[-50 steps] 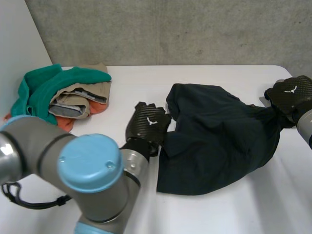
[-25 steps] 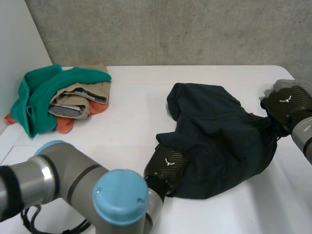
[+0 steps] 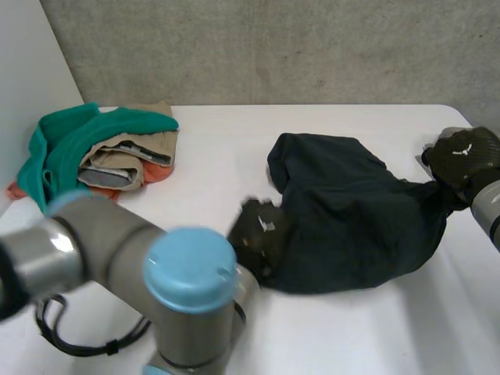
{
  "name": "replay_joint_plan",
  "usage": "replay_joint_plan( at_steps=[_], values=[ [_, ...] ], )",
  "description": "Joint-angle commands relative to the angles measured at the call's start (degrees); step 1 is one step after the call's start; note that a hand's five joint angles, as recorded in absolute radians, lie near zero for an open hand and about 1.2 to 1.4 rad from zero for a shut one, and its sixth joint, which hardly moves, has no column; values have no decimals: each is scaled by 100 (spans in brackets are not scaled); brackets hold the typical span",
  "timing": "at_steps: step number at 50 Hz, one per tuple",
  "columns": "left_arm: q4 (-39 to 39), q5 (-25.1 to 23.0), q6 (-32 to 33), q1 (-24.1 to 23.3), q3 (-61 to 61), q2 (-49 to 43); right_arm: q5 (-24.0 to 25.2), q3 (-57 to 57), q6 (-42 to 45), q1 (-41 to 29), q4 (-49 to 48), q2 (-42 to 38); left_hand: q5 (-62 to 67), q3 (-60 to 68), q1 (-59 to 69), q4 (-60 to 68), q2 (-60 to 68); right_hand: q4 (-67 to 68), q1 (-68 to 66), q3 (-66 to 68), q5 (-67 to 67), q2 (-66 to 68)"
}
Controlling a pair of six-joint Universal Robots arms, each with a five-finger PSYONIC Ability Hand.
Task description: Fold the laundry.
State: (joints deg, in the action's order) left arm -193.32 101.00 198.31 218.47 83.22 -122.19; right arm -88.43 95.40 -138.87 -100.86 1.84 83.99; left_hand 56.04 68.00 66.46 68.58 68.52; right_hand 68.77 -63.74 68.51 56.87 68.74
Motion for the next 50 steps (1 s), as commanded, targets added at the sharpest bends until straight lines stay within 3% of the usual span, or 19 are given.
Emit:
replay_joint_plan(
  at_steps=[1, 5, 12, 16, 21, 26, 27, 33, 37, 41, 45, 50],
  values=[
    [479, 139, 32, 591, 80, 1969, 19, -847, 685, 5, 1449, 232, 1396, 1200, 1354, 1142, 1148, 1123, -1626, 1149, 1313, 1126],
    [980, 122, 23, 697, 116, 2708, 63, -1442, 1053, 13, 2282, 267, 1396, 1200, 1354, 1142, 1148, 1123, -1626, 1149, 1313, 1126],
    [1578, 95, 32, 715, 510, 3166, 46, -1841, 1222, -31, 2496, 180, 1396, 1200, 1354, 1142, 1148, 1123, -1626, 1149, 1313, 1126],
    [1482, 95, 23, 776, 801, 2921, 37, -1718, 1230, -57, 2514, -285, 1396, 1200, 1354, 1142, 1148, 1123, -1626, 1149, 1313, 1126],
    [965, 104, 49, 873, 426, 1588, -34, -1726, 1222, -303, 2435, -1050, 1396, 1200, 1354, 1142, 1148, 1123, -1626, 1149, 1313, 1126],
    [524, 104, 347, 1286, -954, 443, -209, -2595, 1116, -549, 1593, -1815, 1396, 1200, 1354, 1142, 1148, 1123, -1626, 1149, 1313, 1126],
    [367, 95, 627, 1434, -1714, 128, -288, -2771, 1107, -567, 1365, -1903, 1396, 1200, 1354, 1142, 1148, 1123, -1626, 1149, 1313, 1126],
    [-799, 78, 1691, 1620, -4431, -471, -745, -4169, 940, -690, -1033, -2203, 1396, 1200, 1354, 1142, 1148, 1123, -1626, 1149, 1313, 1126],
    [-1812, 104, 1869, 1804, -5517, -666, -746, -4460, 949, -725, -3079, -2203, 1396, 1200, 1354, 1142, 1148, 1123, -1626, 1149, 1313, 1126],
    [-2148, 122, 1860, 1928, -5519, -640, -430, -4407, 896, -769, -3902, -2255, 1396, 1200, 1354, 1142, 1148, 1123, -1626, 1149, 1313, 1126],
    [-1885, 139, 1834, 1866, -4992, -622, -104, -4398, 817, -918, -3832, -2483, 1396, 1200, 1354, 1142, 1148, 1123, -1626, 1149, 1313, 1126],
    [-1709, 139, 1562, 1875, -3464, -157, -95, -4109, 791, -962, -3200, -2660, 1396, 1200, 1354, 1142, 1148, 1123, -1626, 1149, 1313, 1126]
  ],
)
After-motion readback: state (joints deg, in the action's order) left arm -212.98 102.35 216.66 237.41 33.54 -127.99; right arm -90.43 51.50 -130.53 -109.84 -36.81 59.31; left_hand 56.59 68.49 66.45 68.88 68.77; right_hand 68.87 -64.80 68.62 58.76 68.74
